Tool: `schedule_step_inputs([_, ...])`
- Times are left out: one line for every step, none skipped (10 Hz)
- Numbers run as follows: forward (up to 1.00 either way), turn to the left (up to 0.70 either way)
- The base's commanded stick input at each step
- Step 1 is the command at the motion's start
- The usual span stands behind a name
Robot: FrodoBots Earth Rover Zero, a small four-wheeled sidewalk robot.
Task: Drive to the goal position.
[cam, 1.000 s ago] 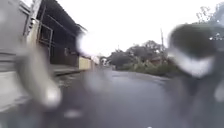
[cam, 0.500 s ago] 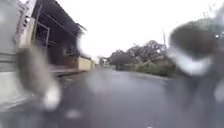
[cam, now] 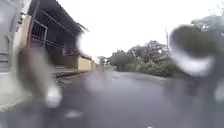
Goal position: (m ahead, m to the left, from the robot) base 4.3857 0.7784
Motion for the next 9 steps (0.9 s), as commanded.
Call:
schedule_step_inputs([0.70, 0.00])
schedule_step_inputs([0.70, 0.00])
schedule_step_inputs([0.70, 0.00])
schedule_step_inputs([0.70, 0.00])
schedule_step_inputs([0.70, 0.00])
schedule_step_inputs([0.70, 0.00])
schedule_step_inputs([0.70, 0.00])
schedule_step_inputs([0.70, 0.00])
schedule_step_inputs([0.70, 0.00])
